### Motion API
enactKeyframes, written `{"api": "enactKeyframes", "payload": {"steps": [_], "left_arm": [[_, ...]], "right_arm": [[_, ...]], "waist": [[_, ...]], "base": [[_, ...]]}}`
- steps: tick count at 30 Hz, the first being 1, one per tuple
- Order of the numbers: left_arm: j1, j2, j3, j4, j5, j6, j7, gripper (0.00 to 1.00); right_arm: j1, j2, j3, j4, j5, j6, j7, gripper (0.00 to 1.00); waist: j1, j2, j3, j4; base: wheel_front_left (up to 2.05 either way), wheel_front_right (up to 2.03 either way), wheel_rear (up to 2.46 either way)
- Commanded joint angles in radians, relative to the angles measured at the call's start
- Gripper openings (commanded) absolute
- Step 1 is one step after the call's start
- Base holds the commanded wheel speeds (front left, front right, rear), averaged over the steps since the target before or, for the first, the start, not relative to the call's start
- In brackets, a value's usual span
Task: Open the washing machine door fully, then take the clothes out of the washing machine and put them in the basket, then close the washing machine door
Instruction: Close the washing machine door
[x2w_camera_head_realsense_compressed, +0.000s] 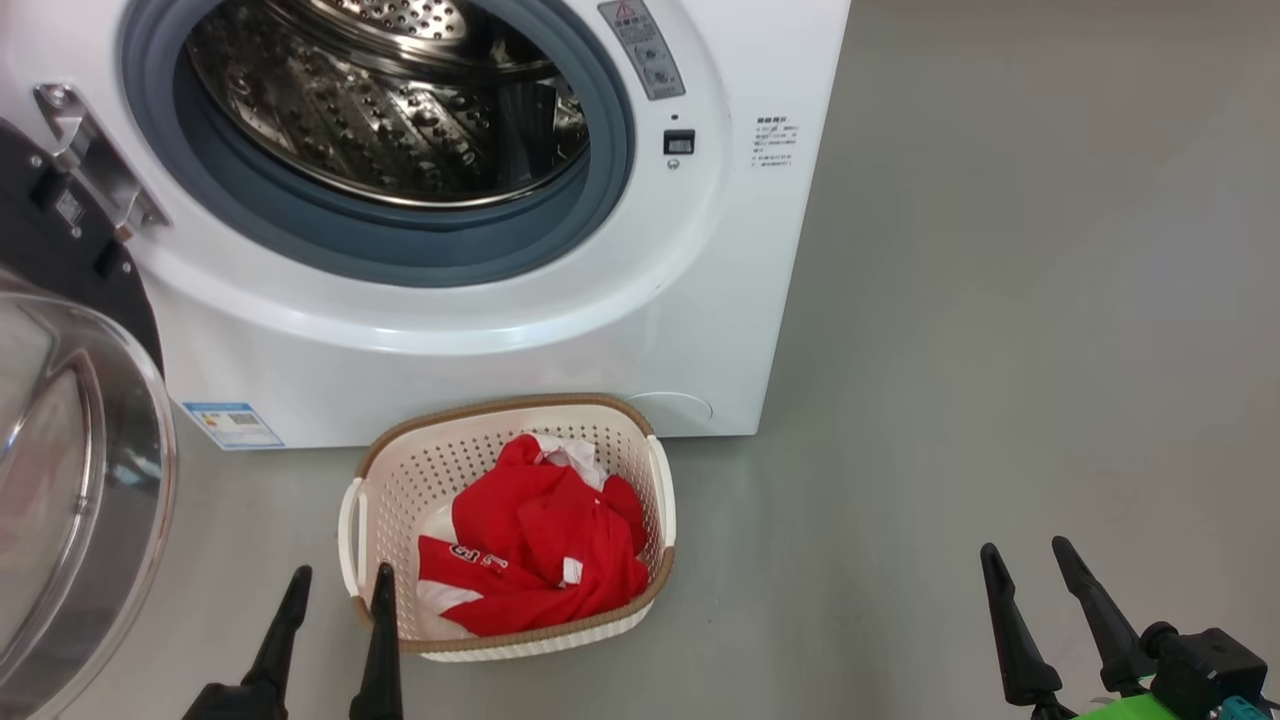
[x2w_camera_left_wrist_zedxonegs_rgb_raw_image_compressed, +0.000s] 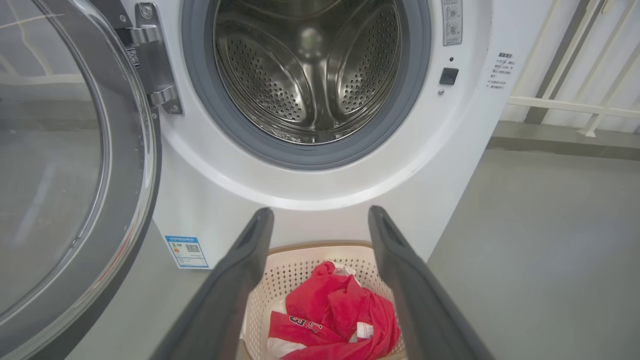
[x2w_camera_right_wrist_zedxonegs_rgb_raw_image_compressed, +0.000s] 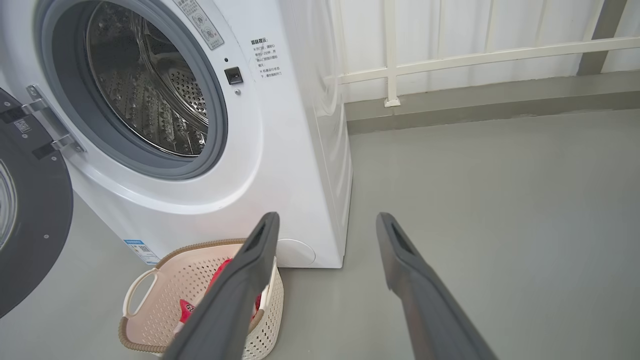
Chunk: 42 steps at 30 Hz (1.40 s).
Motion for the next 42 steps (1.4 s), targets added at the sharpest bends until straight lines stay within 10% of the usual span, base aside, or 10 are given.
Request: {"api": "enactKeyframes", "payload": {"steps": [1,20,42], "left_arm": [[-0.024,0.010,0.027,-0.030,0.008,0.003,-0.005,1.00],[-0.045,0.010,0.007,-0.022,-0.009,0.031,-0.005,1.00],[0.042,0.010,-0.079,-0.012,-0.098,0.088,-0.005,1.00]], "right_arm": [[-0.021,-0.011,0.023,-0.026,-0.019,0.000,-0.006,1.00],[-0.024,-0.009,0.021,-0.028,-0.018,0.000,-0.006,1.00],[0.014,-0.037,0.088,-0.021,-0.024,0.000,-0.006,1.00]], "waist": [[0.0000,0.0000,0.004,0.001],[0.0000,0.0000,0.017,0.042],[0.0000,0.0000,-0.064,0.414]], "base": [[-0.38,0.38,0.00],[-0.02,0.02,0.00],[0.00,0.00,0.00]]}}
